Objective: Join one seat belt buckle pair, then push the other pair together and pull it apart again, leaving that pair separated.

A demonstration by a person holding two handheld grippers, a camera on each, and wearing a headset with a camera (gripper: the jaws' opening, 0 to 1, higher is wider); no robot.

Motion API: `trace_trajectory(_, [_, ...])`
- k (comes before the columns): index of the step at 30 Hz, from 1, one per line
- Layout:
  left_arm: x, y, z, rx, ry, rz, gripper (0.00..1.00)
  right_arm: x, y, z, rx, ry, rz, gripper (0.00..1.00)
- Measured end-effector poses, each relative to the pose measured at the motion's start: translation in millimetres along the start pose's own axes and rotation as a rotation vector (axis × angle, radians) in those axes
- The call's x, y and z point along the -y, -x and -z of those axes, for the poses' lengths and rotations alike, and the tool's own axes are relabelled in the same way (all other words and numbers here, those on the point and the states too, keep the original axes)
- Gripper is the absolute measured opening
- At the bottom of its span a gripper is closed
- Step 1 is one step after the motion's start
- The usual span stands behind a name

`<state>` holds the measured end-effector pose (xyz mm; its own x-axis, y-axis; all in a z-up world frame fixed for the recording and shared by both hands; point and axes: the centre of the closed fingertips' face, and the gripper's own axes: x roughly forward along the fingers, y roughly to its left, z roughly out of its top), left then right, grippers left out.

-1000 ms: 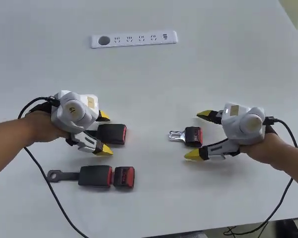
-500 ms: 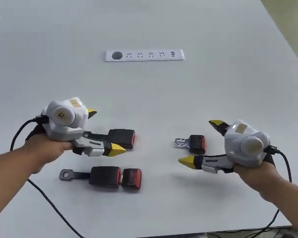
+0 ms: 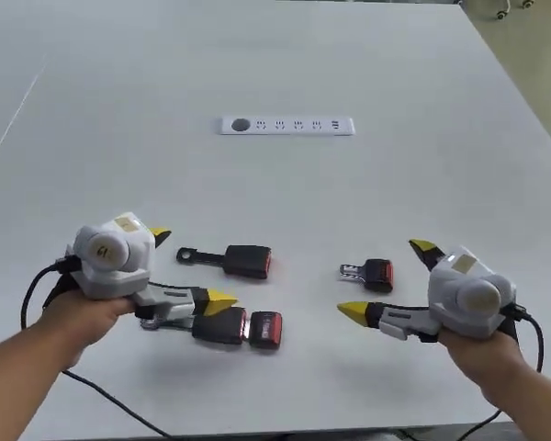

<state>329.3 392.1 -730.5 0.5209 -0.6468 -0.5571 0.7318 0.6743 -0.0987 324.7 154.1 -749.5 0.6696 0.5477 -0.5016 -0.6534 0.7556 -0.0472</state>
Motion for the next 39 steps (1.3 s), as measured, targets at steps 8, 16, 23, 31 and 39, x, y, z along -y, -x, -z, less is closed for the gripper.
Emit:
trace_trajectory(8, [9.5, 44.4, 14.2, 0.024, -0.001, 0.009, 1.0, -28.0, 28.3, 0.2, 0.017, 0.027, 0.003, 1.0])
trace_trajectory(16, [16.4, 67.6, 22.1, 0.048, 0.002, 0.013, 1.0, -50.9, 48.1, 14.9, -0.002, 0.027, -0.004, 1.0])
trace_trajectory(23, [15.8, 81.6, 30.1, 0.054, 0.014, 0.006, 1.0, -55.4, 59.4, 15.3, 0.001, 0.024, 0.008, 1.0])
trace_trajectory(31, [14.2, 87.5, 27.3, 0.071, 0.018, -0.005, 1.0, -53.7, 63.8, 17.0, -0.001, 0.02, 0.024, 1.0])
trace_trajectory(39, [13.6, 88.8, 27.5, 0.076, 0.02, -0.009, 1.0, -54.8, 63.7, 16.1, -0.001, 0.018, 0.027, 1.0])
